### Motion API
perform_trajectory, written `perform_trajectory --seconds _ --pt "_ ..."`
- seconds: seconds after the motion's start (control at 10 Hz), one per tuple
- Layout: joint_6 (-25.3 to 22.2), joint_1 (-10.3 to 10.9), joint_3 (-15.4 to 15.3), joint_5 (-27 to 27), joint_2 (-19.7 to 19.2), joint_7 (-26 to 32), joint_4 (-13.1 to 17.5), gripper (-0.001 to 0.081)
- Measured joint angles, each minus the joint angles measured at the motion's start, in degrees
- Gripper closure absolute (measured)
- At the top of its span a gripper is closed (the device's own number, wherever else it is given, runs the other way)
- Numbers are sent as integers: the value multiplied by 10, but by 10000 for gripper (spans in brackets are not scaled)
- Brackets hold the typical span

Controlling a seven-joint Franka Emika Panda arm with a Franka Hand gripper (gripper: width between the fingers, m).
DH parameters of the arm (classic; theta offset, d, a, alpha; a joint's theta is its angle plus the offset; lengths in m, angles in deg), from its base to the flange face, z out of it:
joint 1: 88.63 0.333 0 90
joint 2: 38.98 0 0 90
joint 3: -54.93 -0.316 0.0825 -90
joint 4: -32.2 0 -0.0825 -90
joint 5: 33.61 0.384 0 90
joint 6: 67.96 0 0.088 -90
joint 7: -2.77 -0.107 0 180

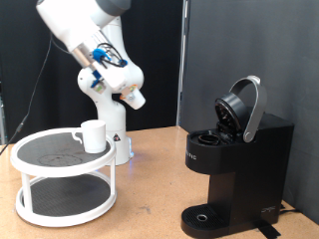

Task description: Make a cup of coffee with the keurig machine

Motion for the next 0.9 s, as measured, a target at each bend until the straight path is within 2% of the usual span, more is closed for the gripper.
perform_trajectory --seconds 0.1,0.4,0.9 --pt "-5 0 1 0 0 5 -1 451" --pt "-3 3 -6 63 0 -16 -1 451" --pt "1 31 -71 78 0 -97 17 451"
